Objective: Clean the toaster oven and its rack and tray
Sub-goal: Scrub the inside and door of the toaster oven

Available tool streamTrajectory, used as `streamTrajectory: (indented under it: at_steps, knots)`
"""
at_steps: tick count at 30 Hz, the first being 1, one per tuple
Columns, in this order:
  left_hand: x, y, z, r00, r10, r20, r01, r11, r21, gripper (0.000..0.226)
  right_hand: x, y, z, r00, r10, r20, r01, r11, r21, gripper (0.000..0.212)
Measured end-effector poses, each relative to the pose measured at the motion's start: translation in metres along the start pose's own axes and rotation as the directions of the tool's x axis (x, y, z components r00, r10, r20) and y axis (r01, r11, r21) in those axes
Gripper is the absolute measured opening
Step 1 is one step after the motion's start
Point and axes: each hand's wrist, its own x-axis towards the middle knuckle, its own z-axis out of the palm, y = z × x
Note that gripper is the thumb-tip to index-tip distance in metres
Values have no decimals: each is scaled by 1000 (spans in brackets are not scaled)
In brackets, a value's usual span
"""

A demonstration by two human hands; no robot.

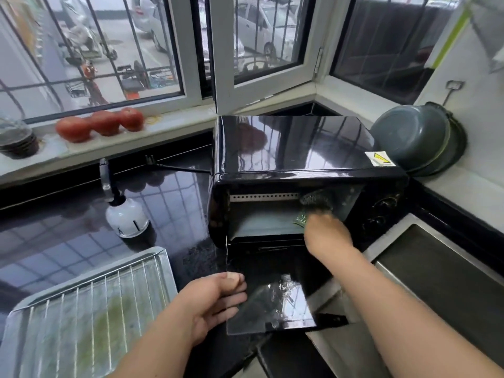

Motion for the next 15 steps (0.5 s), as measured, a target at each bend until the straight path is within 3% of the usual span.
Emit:
streamTrajectory:
  at_steps: [2, 4, 6, 8, 10, 15]
  knots:
    - [0, 0, 0, 1000, -2, 1, 2, 1000, 5, 15, -5, -32, -1, 999, -42, -14, 42, 999, 26, 35]
    - [0, 0, 0, 1000, -3, 0, 3, 1000, 4, 16, -16, -73, 8, 979, -197, -44, 200, 975, 97, 34]
    - [1, 0, 0, 1000, -8, -7, 8, 1000, -4, 16, -26, -106, 22, 915, -391, -100, 402, 905, 136, 33]
    - [-1, 1, 3, 1000, -18, -6, 18, 1000, -6, 16, -29, -115, 26, 867, -474, -152, 490, 866, 98, 32]
    - [-4, 2, 4, 1000, -20, -5, 20, 1000, -15, 17, -21, -99, 23, 885, -439, -155, 449, 893, 36, 36]
    - [-3, 1, 3, 1000, -7, -9, 7, 1000, -7, 16, 6, -10, 6, 992, -86, -93, 74, 989, -129, 33]
